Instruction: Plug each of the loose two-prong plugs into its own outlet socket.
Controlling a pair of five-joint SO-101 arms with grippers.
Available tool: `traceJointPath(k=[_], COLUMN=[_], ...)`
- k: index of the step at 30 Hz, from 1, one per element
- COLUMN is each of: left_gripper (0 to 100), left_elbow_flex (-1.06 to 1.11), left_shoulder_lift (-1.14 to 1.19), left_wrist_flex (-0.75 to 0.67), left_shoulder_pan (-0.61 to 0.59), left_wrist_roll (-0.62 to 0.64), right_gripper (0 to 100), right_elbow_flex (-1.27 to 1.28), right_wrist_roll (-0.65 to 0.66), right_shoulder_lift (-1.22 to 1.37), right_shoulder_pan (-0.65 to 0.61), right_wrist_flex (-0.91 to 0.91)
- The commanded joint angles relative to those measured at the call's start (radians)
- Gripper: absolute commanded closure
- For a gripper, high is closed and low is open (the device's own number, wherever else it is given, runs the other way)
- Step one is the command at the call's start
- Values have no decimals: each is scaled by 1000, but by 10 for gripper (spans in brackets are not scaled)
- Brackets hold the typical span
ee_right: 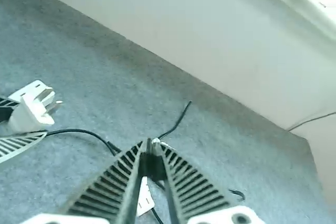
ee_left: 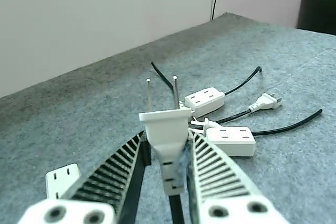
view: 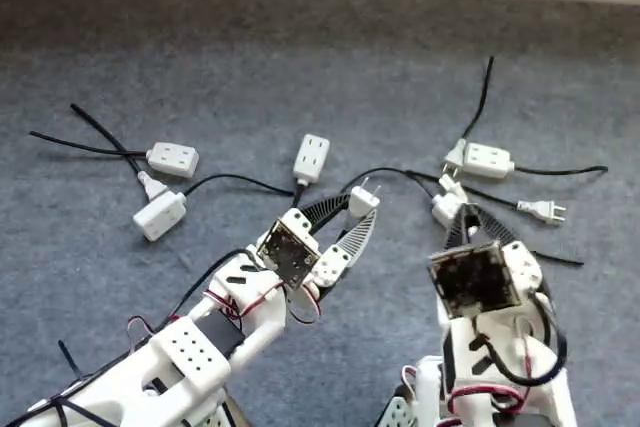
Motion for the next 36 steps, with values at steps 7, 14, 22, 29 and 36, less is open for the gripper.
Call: traceJointPath(k=[7, 14, 22, 29, 36], left_gripper=[992, 992, 992, 989, 989], left_elbow_flex=[-4, 16, 16, 5, -186], left_shoulder_lift=[-16, -24, -18, -15, -16], left_wrist_flex=[-31, -31, -31, 60, 589], left_shoulder_pan=[79, 124, 117, 99, 10], left_wrist_roll=[8, 6, 6, 2, -61], right_gripper=[991, 991, 991, 991, 991], right_elbow_flex=[163, 266, 325, 286, 297], right_wrist_roll=[6, -66, -84, -86, -86], right_shoulder_lift=[-107, -110, -116, -107, -107], right_shoulder_pan=[-246, -343, -275, 7, 278], right_wrist_flex=[-114, -254, -331, -367, -338])
